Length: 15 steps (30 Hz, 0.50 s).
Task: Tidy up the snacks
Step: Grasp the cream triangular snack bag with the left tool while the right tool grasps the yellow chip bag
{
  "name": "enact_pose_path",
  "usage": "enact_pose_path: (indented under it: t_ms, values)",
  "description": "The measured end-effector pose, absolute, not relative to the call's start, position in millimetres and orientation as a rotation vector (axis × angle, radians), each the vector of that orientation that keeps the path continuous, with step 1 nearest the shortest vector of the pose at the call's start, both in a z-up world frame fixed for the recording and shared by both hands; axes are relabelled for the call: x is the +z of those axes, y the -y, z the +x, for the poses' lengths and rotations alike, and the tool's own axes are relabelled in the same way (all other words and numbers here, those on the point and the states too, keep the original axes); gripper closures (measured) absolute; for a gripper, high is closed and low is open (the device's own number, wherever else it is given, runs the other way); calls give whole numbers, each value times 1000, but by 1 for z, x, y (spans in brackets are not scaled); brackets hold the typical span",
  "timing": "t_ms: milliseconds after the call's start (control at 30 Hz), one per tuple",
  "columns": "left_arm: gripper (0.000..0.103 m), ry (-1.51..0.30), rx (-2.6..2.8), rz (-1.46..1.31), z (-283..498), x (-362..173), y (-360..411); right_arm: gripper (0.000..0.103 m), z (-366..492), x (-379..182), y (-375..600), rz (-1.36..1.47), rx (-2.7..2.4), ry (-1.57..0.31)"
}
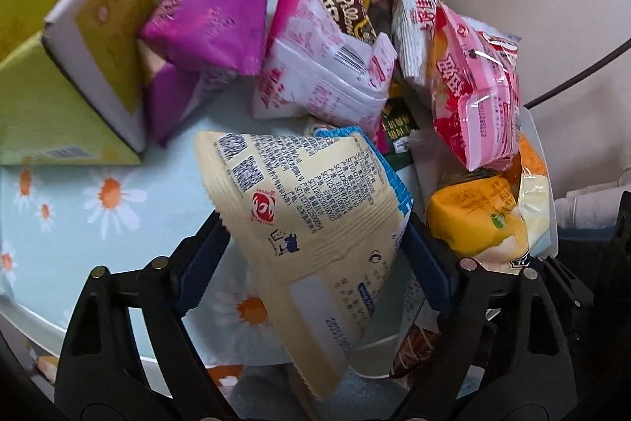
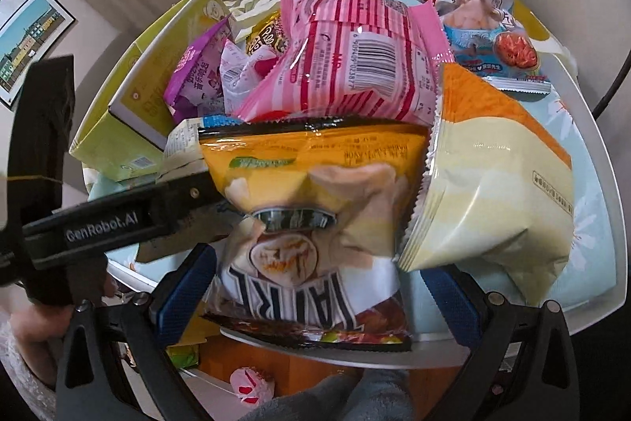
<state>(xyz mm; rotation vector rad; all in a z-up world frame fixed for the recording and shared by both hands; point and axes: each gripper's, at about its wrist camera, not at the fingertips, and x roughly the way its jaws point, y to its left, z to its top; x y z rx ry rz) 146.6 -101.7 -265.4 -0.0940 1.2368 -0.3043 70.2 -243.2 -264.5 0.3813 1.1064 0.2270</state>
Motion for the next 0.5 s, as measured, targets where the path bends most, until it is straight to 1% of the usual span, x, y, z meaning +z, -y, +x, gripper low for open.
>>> enact_pose_path:
  t_ms: [33,100,133,167,200,267,433,500]
  values:
    - [29,-1243,-313,-102,148,-267,102,1,71,-266,245,391,228,-1108]
    - [37,-1242,-320,-108,146,-269,104,3,72,-268,246,404,235,-1113]
    - [40,-1239,-327,-112,146,-269,104,3,71,-269,247,415,239,-1117]
    - [45,-1236,-332,-118,146,-270,104,4,74,-271,248,422,240,-1120]
    - [47,-1235,-335,-123,147,-270,103,5,76,-273,250,430,242,-1124]
    - [49,-1230,-336,-123,146,-270,102,8,78,-276,248,442,248,-1129]
    - [50,-1211,-329,-116,139,-268,95,9,74,-275,246,423,240,-1113]
    - [50,-1203,-326,-114,135,-265,92,16,75,-274,247,408,232,-1109]
